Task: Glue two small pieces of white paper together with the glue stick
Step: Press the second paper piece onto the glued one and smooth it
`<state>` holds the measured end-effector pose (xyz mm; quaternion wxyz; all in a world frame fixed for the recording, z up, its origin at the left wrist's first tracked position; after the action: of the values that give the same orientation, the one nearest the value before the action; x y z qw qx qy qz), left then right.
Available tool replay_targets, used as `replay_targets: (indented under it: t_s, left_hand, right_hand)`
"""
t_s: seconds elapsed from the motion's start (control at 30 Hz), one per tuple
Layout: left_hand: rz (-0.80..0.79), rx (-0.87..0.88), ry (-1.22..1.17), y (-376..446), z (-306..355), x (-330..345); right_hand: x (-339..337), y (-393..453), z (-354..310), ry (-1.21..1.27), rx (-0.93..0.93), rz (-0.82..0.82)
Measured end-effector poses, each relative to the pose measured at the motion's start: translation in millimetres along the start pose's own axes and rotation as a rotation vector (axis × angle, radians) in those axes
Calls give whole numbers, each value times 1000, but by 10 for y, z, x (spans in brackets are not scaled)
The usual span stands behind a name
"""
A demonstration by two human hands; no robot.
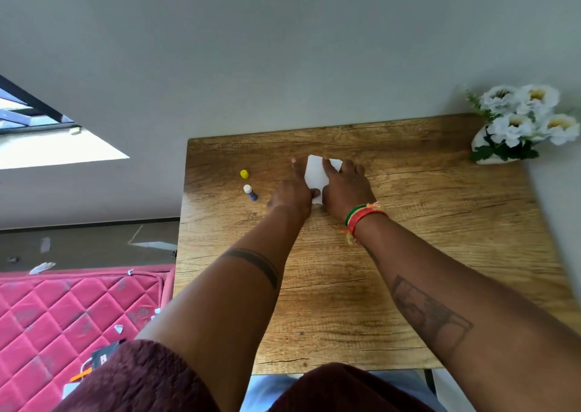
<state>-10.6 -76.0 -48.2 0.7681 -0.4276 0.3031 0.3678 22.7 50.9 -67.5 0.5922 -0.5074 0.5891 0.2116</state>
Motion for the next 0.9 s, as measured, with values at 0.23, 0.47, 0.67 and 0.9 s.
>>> replay_targets:
  t_s: [0.23,0.47,0.67,0.9]
  left_hand:
    - [-97,158,183,27,-41,33]
    - [-249,128,241,168,82,-99]
    - [-254,100,256,160,124,-29]
    - [-242,112,241,134,122,-64]
  right_hand:
    - [2,42,92,-97,-60,19]
    - [10,18,118,-191,-48,58]
    - [28,-131,232,-114,92,114]
    - [25,-153,157,-131,108,116]
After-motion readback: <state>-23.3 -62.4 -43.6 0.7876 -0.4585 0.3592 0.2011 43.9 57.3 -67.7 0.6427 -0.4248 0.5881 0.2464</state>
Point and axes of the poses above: each hand's wrist, its own y-axis towards the middle knuckle, its own x-axis out of the palm, z = x × y, the point moved 1 cm from there along y, towards the middle knuckle, and after that the axes turned 11 degrees about x, right-handed, at the moved point
